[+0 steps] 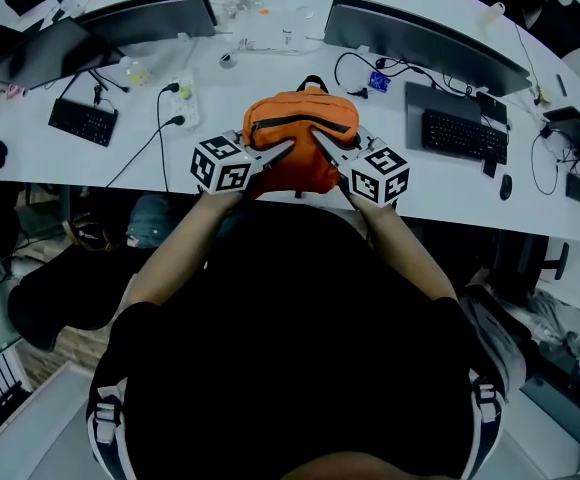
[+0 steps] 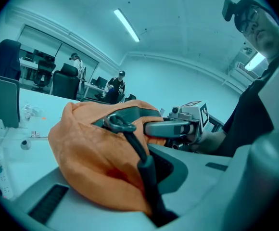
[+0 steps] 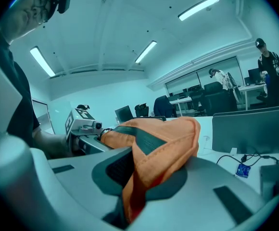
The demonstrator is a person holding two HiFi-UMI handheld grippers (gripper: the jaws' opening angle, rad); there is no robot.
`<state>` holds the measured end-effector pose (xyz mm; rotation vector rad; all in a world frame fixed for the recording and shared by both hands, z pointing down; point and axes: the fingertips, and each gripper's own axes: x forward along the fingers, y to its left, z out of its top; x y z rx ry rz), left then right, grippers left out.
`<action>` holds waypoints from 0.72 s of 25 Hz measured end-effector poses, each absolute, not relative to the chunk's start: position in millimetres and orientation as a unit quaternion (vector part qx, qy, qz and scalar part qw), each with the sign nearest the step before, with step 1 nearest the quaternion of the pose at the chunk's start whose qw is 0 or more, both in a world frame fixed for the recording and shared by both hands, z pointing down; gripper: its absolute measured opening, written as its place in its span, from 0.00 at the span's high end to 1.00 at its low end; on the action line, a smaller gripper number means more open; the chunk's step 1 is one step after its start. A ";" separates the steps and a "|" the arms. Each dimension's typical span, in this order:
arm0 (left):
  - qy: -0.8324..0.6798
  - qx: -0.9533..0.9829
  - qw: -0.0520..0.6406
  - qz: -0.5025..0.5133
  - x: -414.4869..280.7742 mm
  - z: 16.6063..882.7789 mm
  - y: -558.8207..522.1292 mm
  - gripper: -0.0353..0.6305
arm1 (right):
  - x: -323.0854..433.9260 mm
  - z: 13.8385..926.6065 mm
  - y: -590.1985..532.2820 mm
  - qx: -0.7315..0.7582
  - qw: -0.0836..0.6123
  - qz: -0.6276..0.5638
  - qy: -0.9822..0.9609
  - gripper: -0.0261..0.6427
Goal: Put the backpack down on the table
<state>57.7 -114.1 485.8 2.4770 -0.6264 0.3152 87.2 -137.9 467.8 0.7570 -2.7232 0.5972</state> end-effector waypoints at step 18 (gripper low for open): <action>-0.210 0.924 0.294 0.124 50.0 500.8 -129.1 0.87 | 79.2 482.2 -152.8 0.278 0.134 0.219 -0.926 0.87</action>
